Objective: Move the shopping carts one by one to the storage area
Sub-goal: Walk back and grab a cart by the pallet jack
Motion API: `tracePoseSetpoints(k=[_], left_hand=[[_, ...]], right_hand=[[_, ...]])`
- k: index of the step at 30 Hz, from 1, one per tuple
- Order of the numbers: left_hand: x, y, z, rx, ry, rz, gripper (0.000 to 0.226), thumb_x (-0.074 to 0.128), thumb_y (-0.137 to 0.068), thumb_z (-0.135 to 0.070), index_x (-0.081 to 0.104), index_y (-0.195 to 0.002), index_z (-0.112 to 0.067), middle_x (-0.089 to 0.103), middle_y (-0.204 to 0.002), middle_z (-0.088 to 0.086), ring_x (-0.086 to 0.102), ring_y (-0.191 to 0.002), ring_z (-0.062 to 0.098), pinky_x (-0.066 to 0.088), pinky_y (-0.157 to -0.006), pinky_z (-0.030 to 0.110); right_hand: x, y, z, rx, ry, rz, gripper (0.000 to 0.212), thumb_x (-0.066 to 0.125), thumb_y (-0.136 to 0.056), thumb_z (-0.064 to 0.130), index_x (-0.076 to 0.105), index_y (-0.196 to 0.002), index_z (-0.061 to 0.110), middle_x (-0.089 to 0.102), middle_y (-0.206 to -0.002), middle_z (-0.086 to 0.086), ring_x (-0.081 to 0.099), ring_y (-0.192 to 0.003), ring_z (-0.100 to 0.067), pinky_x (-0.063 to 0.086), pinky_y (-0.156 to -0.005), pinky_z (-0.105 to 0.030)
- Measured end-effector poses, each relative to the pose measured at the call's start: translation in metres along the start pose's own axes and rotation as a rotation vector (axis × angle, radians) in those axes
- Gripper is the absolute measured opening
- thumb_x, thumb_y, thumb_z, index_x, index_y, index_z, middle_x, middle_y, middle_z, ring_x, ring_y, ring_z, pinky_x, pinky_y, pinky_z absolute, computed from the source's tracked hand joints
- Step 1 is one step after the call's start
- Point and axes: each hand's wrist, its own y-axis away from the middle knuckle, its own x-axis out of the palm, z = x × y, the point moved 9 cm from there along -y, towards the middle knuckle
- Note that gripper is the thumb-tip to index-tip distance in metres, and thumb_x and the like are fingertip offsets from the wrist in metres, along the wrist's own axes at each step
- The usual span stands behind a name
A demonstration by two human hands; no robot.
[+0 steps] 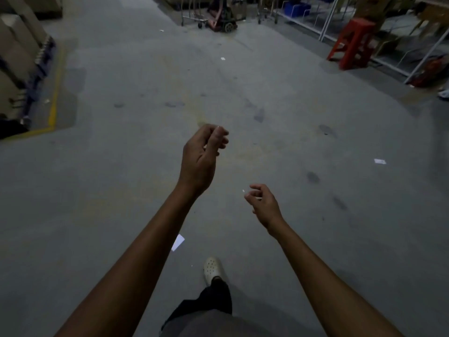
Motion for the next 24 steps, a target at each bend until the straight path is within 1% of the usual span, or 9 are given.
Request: tracePoseSetpoints(k=[2,4,6,10,12,15,17,21,24], left_hand=[[0.005,-0.058,0.029,-0.004,-0.008,-0.011,0.035,0.04,-0.098,-0.046,0.063,-0.095,-0.019,0.067,-0.087,0.002,0.065,-0.082,0.015,0.051,-0.067,0.025],[0.012,-0.111,0.069,-0.059,-0.035,0.0,0.044,0.039,-0.096,-0.052,0.063,-0.095,-0.015,0.066,-0.085,0.001,0.065,-0.081,0.014,0.049,-0.067,0.024],[0.02,-0.16,0.111,-0.124,-0.095,0.029,0.052,0.038,-0.093,-0.06,0.062,-0.094,-0.013,0.066,-0.085,-0.001,0.065,-0.08,0.014,0.05,-0.068,0.031],[0.05,-0.23,0.2,-0.34,-0.185,0.209,0.062,0.038,-0.084,-0.072,0.06,-0.101,-0.016,0.066,-0.093,0.0,0.063,-0.086,0.017,0.053,-0.081,0.043],[0.066,-0.26,0.238,-0.407,-0.237,0.293,0.064,0.036,-0.083,-0.076,0.059,-0.104,-0.02,0.065,-0.098,-0.001,0.062,-0.092,0.019,0.052,-0.086,0.047],[0.091,-0.3,0.293,-0.484,-0.286,0.373,0.051,0.038,-0.095,-0.067,0.057,-0.107,-0.021,0.063,-0.104,0.001,0.061,-0.099,0.023,0.051,-0.09,0.047],[0.108,-0.331,0.329,-0.533,-0.295,0.391,0.044,0.039,-0.099,-0.06,0.056,-0.108,-0.021,0.063,-0.106,0.003,0.061,-0.102,0.025,0.05,-0.09,0.045],[0.148,-0.41,0.388,-0.578,-0.335,0.413,0.044,0.038,-0.099,-0.06,0.056,-0.11,-0.021,0.063,-0.108,0.004,0.06,-0.102,0.024,0.05,-0.093,0.045],[0.182,-0.485,0.42,-0.598,-0.346,0.418,0.046,0.037,-0.098,-0.063,0.055,-0.109,-0.022,0.062,-0.107,0.002,0.061,-0.101,0.023,0.051,-0.095,0.046]], right_hand=[[0.004,-0.055,0.018,0.008,0.008,0.002,0.028,0.064,-0.095,0.027,0.054,-0.122,0.027,0.058,-0.105,0.012,0.06,-0.101,-0.017,0.053,-0.096,-0.051],[0.004,-0.108,0.045,-0.005,0.012,0.001,0.03,0.063,-0.096,0.026,0.054,-0.125,0.024,0.058,-0.107,0.01,0.06,-0.106,-0.02,0.053,-0.096,-0.05],[-0.001,-0.157,0.083,-0.045,-0.01,-0.022,0.029,0.063,-0.096,0.025,0.055,-0.125,0.024,0.059,-0.107,0.011,0.061,-0.106,-0.02,0.053,-0.096,-0.051],[-0.022,-0.236,0.169,-0.167,-0.086,-0.095,0.028,0.065,-0.095,0.024,0.056,-0.122,0.023,0.06,-0.105,0.011,0.062,-0.102,-0.018,0.054,-0.091,-0.047],[-0.033,-0.27,0.211,-0.245,-0.135,-0.115,0.029,0.066,-0.094,0.026,0.057,-0.121,0.025,0.062,-0.107,0.009,0.063,-0.101,-0.015,0.054,-0.087,-0.043],[-0.047,-0.322,0.26,-0.336,-0.194,-0.119,0.035,0.064,-0.086,0.035,0.057,-0.12,0.028,0.063,-0.113,0.004,0.063,-0.1,-0.01,0.054,-0.083,-0.035],[-0.057,-0.362,0.283,-0.389,-0.209,-0.115,0.039,0.063,-0.084,0.038,0.057,-0.121,0.028,0.064,-0.114,0.004,0.063,-0.097,-0.008,0.055,-0.08,-0.032],[-0.082,-0.458,0.316,-0.478,-0.22,-0.114,0.041,0.063,-0.085,0.038,0.055,-0.124,0.027,0.063,-0.115,0.007,0.063,-0.094,-0.003,0.055,-0.078,-0.029],[-0.105,-0.542,0.336,-0.491,-0.232,-0.124,0.043,0.062,-0.085,0.038,0.055,-0.125,0.027,0.062,-0.114,0.009,0.062,-0.091,0.0,0.055,-0.079,-0.029]])
